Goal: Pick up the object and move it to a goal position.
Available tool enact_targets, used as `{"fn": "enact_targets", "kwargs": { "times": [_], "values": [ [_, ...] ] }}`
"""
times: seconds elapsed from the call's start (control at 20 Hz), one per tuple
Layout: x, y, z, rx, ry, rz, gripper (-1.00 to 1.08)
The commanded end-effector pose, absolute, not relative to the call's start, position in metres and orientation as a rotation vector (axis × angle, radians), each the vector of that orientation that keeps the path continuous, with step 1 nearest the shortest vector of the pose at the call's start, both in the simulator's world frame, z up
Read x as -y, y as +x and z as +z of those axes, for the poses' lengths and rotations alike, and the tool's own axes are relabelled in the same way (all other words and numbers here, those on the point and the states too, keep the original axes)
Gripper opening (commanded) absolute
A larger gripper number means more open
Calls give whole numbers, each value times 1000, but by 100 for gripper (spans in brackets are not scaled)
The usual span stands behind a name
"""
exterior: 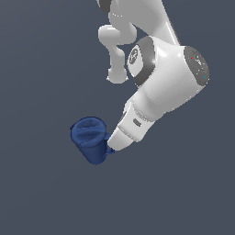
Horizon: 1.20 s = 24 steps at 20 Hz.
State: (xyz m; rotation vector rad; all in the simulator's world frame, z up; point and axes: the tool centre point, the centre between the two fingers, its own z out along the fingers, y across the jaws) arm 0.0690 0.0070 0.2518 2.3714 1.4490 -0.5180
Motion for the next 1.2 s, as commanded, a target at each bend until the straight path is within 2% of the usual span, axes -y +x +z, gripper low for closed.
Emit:
{"fn": "enact_targets", "kwargs": {
  "times": [0.0,0.6,1.15],
  "values": [
    [-7,77,244,-1526,2296,-567,28],
    [-6,100,215,-1752,2041,-738,28],
    [-6,103,209,-1787,1997,-769,28]
  ]
}}
